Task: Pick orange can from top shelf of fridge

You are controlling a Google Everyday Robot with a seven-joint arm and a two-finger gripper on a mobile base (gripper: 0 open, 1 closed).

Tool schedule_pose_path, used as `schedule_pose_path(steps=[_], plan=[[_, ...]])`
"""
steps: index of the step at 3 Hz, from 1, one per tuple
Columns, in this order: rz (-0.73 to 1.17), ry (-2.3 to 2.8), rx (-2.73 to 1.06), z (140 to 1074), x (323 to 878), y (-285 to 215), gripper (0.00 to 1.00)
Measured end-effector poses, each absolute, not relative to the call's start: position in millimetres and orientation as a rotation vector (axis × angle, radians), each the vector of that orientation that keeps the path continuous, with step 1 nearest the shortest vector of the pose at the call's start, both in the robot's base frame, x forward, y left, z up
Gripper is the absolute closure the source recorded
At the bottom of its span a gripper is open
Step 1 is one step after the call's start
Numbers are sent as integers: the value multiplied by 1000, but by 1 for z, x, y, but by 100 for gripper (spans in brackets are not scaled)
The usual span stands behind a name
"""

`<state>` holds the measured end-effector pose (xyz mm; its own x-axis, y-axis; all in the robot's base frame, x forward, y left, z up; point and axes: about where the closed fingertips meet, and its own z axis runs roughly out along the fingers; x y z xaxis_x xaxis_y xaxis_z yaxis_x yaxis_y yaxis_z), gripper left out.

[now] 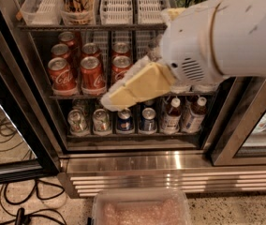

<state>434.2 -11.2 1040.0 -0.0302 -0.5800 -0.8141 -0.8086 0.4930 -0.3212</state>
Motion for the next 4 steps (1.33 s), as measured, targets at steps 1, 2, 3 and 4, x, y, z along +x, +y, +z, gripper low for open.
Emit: schedule_pose_path(steps=[1, 2, 3, 4], plan=[[319, 1645, -1094, 1045, 444, 31, 0], [315, 1558, -1066, 1062, 464, 52, 0], [300, 1542, -1068, 1071, 460, 56, 0], [300, 1542, -1068, 1071, 460, 56, 0]])
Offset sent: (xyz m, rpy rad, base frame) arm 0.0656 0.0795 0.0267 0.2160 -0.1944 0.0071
